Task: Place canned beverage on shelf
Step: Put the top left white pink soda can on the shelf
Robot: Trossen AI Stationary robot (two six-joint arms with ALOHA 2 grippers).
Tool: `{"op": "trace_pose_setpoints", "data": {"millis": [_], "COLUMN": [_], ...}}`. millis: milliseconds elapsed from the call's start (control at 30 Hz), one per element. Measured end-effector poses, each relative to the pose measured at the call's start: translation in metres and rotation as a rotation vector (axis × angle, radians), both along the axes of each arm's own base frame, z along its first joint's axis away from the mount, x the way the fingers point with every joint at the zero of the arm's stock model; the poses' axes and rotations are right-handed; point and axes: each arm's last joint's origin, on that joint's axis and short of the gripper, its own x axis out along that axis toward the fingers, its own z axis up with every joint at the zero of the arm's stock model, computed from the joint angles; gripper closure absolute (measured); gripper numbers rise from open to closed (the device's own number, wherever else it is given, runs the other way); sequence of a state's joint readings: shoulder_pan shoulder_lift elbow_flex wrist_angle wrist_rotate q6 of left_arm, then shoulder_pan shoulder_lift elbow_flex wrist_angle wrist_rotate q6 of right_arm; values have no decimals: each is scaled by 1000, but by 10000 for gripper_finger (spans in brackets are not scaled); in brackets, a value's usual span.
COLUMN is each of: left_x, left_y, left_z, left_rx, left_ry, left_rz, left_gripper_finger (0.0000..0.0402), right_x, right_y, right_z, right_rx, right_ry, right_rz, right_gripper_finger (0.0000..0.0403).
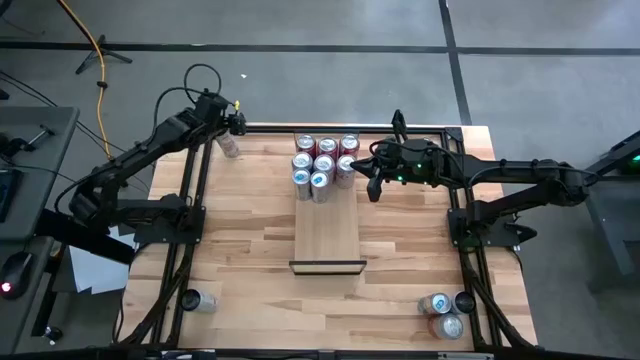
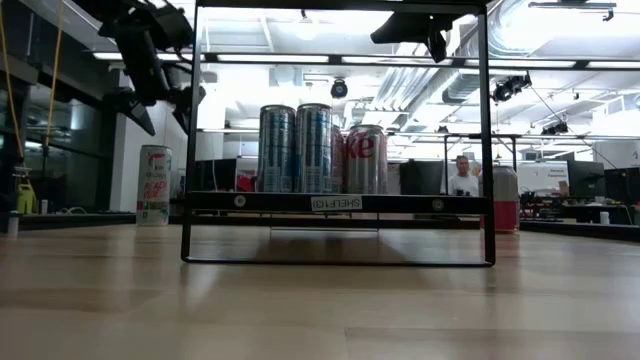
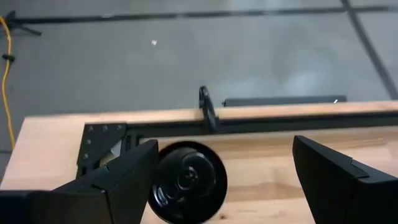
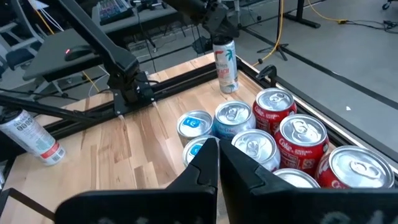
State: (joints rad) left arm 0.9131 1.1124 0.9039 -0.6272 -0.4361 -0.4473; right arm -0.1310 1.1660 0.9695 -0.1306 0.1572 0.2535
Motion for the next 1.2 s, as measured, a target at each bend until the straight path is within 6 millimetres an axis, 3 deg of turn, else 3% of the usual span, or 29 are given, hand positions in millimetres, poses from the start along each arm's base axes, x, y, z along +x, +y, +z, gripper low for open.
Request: {"op": "trace_pose_setpoints", "data": {"millis": [500, 1200], "left_x": [11, 21], "left_y": [12, 15], "left_z": [-20, -45], "left_rx": [23, -38], "left_ry": [113, 90], "left_rz": [161, 340], "left_gripper_finger": [88, 94], "right_x": [0, -3], "right_y": [0, 0], "right_z": [-1, -8], "right_rx": [1, -16], "right_ry": [12, 92], "right_rz": [-1, 8], "right_gripper_finger": [402, 402]}}
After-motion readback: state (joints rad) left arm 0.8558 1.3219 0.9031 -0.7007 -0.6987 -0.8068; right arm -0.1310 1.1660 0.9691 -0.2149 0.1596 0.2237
